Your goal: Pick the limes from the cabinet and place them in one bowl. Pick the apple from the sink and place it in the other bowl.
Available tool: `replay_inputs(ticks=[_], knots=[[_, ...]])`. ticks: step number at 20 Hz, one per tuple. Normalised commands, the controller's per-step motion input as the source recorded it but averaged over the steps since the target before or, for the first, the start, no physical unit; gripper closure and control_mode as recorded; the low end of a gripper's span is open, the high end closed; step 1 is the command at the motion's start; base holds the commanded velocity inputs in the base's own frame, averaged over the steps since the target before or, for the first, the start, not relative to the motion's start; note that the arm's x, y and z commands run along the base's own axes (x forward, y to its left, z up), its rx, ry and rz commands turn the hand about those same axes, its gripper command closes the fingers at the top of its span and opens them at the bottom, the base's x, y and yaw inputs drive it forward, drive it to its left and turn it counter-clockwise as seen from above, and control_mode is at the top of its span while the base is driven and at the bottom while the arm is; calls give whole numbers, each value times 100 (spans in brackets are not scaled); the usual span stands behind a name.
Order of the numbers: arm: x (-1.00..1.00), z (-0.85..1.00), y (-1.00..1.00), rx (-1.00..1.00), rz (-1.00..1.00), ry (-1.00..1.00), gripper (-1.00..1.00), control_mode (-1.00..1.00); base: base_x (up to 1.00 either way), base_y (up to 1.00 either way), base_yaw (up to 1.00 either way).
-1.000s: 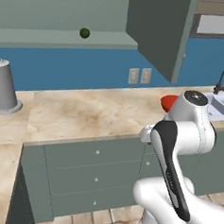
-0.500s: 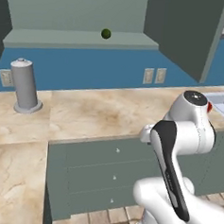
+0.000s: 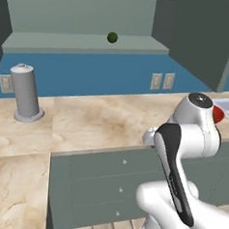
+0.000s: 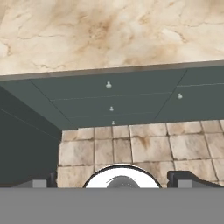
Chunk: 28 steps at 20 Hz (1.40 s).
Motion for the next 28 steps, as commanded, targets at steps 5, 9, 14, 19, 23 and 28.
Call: replay_inputs(ticks=[5, 9, 14, 19, 23, 28], knots=[[0, 0, 0, 0, 0, 0, -100, 100, 34, 41, 2], [0, 0, 0, 0, 0, 0, -100, 100, 27, 39, 0], [0, 0, 0, 0, 0, 0, -100, 100, 41, 10, 0], [0, 0, 0, 0, 0, 0, -100, 100, 35, 17, 0], [0, 0, 0, 0, 0, 0, -100, 100, 36, 18, 0], [0, 0, 0, 0, 0, 0, -100, 100, 40, 18, 0]])
